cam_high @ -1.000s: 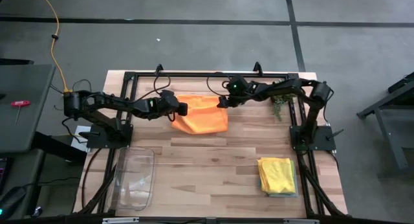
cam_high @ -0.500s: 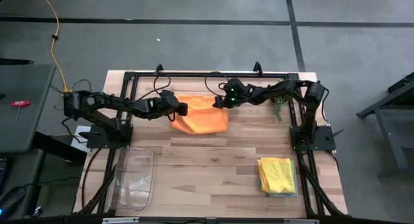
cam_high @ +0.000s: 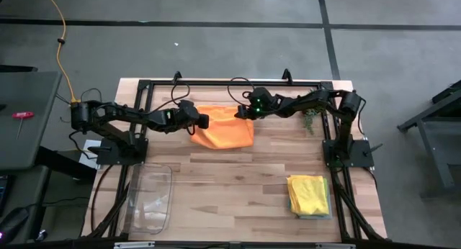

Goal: Fold microfiber towels
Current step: Fold the orange microfiber cloth

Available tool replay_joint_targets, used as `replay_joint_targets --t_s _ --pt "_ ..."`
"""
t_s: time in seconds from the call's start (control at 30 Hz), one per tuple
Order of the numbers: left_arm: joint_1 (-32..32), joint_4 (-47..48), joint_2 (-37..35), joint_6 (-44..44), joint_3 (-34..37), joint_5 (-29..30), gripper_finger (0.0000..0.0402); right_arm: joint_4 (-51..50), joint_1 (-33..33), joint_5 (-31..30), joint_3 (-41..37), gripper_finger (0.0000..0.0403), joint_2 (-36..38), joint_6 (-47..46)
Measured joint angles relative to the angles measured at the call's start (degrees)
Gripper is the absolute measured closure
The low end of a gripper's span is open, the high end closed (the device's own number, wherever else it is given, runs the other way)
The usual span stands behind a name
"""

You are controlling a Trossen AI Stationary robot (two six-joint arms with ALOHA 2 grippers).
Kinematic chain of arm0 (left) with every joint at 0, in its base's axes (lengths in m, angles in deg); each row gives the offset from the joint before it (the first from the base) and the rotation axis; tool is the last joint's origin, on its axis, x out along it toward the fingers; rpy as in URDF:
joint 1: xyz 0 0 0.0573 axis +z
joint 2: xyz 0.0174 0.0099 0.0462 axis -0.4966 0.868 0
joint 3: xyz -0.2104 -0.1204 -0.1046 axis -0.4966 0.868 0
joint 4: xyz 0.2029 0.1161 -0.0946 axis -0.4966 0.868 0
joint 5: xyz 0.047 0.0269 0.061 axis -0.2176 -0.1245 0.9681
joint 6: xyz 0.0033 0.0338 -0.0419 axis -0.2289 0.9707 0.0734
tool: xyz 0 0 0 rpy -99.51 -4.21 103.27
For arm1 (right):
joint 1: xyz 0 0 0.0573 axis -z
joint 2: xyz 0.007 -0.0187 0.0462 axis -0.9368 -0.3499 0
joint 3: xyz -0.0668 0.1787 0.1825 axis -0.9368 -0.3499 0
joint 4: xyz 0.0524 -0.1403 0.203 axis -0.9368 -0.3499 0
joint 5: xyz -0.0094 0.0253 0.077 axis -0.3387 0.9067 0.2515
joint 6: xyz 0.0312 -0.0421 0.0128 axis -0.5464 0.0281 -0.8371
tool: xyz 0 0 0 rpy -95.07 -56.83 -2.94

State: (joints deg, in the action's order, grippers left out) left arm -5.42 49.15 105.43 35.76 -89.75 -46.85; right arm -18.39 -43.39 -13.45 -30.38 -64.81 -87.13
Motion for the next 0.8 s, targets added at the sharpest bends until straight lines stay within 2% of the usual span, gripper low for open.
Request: replay_joint_targets --t_s 0.33,0.6,0.7,0.8 --pt "0.00 0.00 0.00 0.99 0.00 -0.04 0.0401 -0.19 0.00 -2.06 0.00 0.0390 0.01 -0.78" --pt "0.21 0.00 -0.02 1.00 0.00 -0.16 0.0401 -0.94 1.01 -0.20 0.00 0.0401 1.78 1.64" --pt "1.39 0.00 -0.02 1.42 0.00 -0.17 0.0401 -4.94 1.27 -0.36 0.00 0.0400 4.50 3.88" --pt "3.23 0.00 -0.02 2.02 0.00 -0.15 0.0401 -10.12 1.38 -2.99 0.00 0.0402 7.93 7.05"
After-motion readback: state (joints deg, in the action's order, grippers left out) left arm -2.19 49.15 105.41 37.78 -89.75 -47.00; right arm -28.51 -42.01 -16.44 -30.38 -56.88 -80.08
